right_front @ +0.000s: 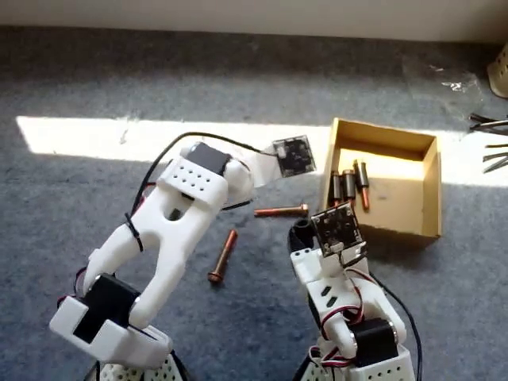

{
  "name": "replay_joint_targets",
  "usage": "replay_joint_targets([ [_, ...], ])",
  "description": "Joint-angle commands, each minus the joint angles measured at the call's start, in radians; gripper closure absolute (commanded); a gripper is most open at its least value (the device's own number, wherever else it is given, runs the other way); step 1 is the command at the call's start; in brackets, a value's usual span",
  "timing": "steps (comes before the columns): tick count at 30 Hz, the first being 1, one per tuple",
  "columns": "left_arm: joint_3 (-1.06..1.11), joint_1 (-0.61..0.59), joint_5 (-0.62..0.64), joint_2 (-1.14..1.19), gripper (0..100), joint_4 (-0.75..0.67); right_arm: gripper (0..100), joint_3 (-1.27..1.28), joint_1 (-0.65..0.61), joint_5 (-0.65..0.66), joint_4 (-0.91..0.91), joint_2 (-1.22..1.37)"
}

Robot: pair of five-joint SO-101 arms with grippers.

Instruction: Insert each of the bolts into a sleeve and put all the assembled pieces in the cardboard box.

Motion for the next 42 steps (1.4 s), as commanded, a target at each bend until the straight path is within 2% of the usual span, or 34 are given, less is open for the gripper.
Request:
replay_joint_targets([
  [1,-0.067,0.079,-0.074,0.033,99,-0.017,99.4,-0.012,0.053,-0.012,-0.038,-0.012],
  [5,-0.108,0.107,-0.163,0.102,99,-0.018,99.4,-0.004,0.139,-0.012,-0.077,-0.012],
  [10,-0.188,0.137,-0.170,0.214,99,-0.018,99.4,-0.004,0.231,-0.012,-0.081,-0.012],
  [16,-0.268,0.150,-0.169,0.317,86,-0.018,99.4,-0.004,0.311,-0.012,-0.079,-0.012],
  [19,-0.302,0.148,-0.169,0.348,84,-0.018,99.4,-0.002,0.351,-0.012,-0.077,-0.012],
  [26,-0.323,0.177,-0.167,0.361,84,-0.020,99.4,-0.002,0.364,-0.009,-0.076,-0.012],
  [33,-0.312,0.189,-0.166,0.364,84,-0.117,99.4,-0.002,0.420,-0.008,-0.054,-0.012],
  [38,-0.311,0.186,-0.069,0.364,84,-0.150,99.4,0.022,0.433,-0.005,-0.061,-0.012],
  [42,-0.286,0.203,-0.063,0.366,84,-0.157,99.4,0.024,0.458,-0.005,-0.061,-0.012],
])
